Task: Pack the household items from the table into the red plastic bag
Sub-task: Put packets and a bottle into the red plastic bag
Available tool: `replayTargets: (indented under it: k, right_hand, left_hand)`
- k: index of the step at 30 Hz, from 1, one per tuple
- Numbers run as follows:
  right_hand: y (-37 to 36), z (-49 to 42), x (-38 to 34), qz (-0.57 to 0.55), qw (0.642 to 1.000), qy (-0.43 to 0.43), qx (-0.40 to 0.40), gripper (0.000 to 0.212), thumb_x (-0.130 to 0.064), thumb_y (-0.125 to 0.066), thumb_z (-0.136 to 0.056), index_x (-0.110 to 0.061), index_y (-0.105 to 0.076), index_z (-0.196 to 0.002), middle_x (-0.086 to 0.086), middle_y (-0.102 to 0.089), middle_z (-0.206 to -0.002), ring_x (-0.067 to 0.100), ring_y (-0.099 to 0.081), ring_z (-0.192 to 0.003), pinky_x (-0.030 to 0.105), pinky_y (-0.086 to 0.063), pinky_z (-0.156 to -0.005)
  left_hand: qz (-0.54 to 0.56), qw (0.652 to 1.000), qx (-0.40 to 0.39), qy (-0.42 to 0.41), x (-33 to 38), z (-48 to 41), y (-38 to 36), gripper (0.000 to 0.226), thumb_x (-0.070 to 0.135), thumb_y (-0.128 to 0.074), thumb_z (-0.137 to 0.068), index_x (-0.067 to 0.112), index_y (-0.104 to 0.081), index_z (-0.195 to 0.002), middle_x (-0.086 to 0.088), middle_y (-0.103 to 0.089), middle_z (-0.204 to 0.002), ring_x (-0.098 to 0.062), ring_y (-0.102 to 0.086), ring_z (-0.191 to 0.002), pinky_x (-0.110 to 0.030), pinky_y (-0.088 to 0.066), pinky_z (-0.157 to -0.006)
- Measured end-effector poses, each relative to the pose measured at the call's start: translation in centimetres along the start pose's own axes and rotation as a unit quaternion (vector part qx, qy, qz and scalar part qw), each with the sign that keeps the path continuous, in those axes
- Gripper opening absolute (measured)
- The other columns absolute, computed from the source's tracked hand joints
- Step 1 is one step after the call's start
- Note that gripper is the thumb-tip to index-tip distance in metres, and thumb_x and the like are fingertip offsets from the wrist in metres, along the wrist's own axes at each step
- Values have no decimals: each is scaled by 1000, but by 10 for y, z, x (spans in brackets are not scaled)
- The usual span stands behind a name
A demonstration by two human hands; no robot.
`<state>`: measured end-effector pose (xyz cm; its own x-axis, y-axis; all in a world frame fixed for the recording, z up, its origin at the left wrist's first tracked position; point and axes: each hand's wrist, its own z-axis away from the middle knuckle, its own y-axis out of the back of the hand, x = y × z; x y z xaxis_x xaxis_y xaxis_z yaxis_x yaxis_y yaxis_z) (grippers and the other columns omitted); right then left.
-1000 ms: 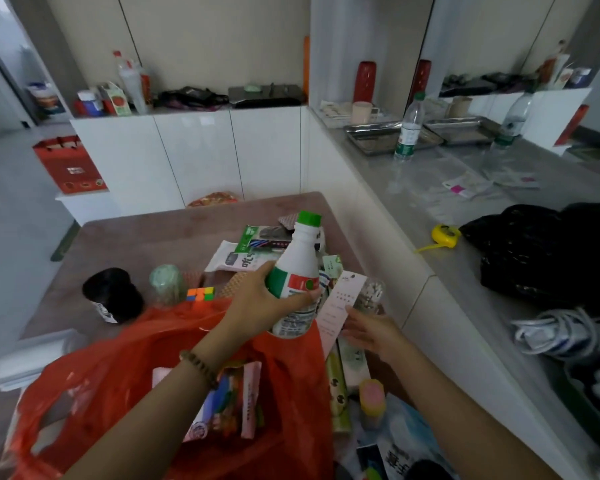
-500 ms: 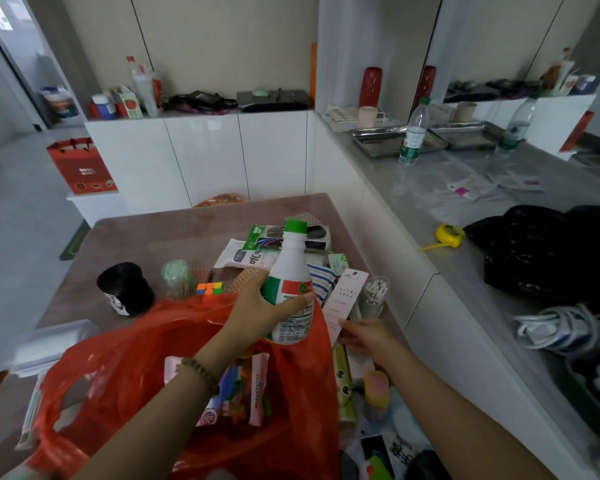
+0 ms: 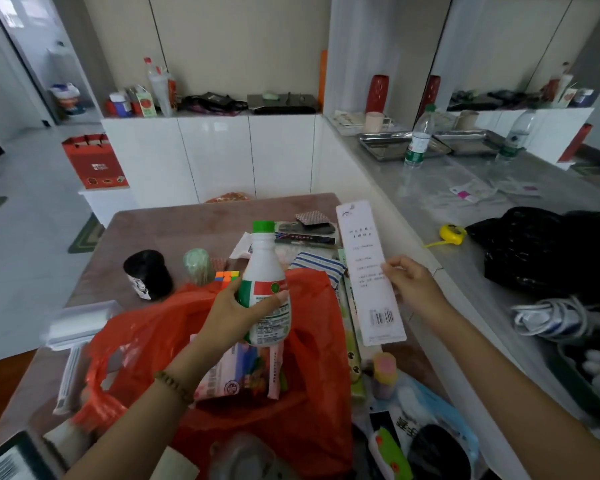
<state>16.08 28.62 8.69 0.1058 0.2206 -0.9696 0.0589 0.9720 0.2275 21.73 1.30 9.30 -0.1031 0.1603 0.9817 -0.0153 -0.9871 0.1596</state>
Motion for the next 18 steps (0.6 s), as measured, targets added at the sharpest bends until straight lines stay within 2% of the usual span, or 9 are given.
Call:
replayTargets:
  k: [4,7,10,13,15,16,18]
  right_hand:
    - [-43,47,8,-49,977,-111,-176,14,-18,-55,-94,-15,-65,-84,2,-70,-79,15,-64,-67,27,-47,-63]
    - [-76,71,20,-59,948,-191,-250,18,-15,-54,-94,-13,-67,-82,3,-72,-72,14,-65,-61,27,-49,-60]
    - [-107,77,27,-75,933,-246,-250,16,-10,-51,-95,-4,-65,-91,7,-71,-67,15,-66,-55,27,-50,-54]
    - [-143,71,25,-153,931,-278,-183,21,-4,-48,-95,4,-60,-109,11,-73,-72,17,-70,-56,27,-56,-51]
    - [-167,67,23,-221,919,-283,-165,28,1,-44,-96,6,-52,-121,18,-71,-99,20,-72,-74,27,-59,-61]
    - [-176,70,19,-223,916,-284,-174,27,0,-43,-96,5,-48,-122,21,-64,-115,25,-69,-90,28,-59,-72]
    - [-190,78,10,-172,922,-265,-224,35,-12,-45,-98,3,-45,-129,15,-57,-126,27,-59,-111,34,-50,-92]
  left_hand:
    - [-2,999,43,10,-13,26,36,18,18,-73,-79,17,-60,-92,2,-71,-78,-1,-69,-58,-11,-49,-46]
    - [3,997,76,28,-25,44,66,20,20,-75,-77,19,-62,-92,7,-73,-68,-1,-69,-59,-11,-49,-47]
    - [0,995,98,32,-31,58,88,19,18,-74,-78,22,-60,-89,9,-72,-65,2,-68,-57,-10,-48,-46]
    - [-2,993,110,35,-36,67,101,20,16,-75,-78,19,-60,-91,5,-72,-70,2,-68,-57,-10,-48,-46]
    - [-4,993,112,39,-39,70,107,25,19,-76,-76,18,-61,-96,2,-71,-84,0,-69,-61,-11,-50,-49]
    - [-3,993,110,40,-39,72,108,27,20,-77,-76,17,-61,-98,0,-72,-88,-1,-70,-63,-12,-51,-50]
    - [0,993,108,44,-40,71,110,33,23,-78,-75,15,-62,-102,-1,-72,-90,-2,-70,-65,-12,-51,-52]
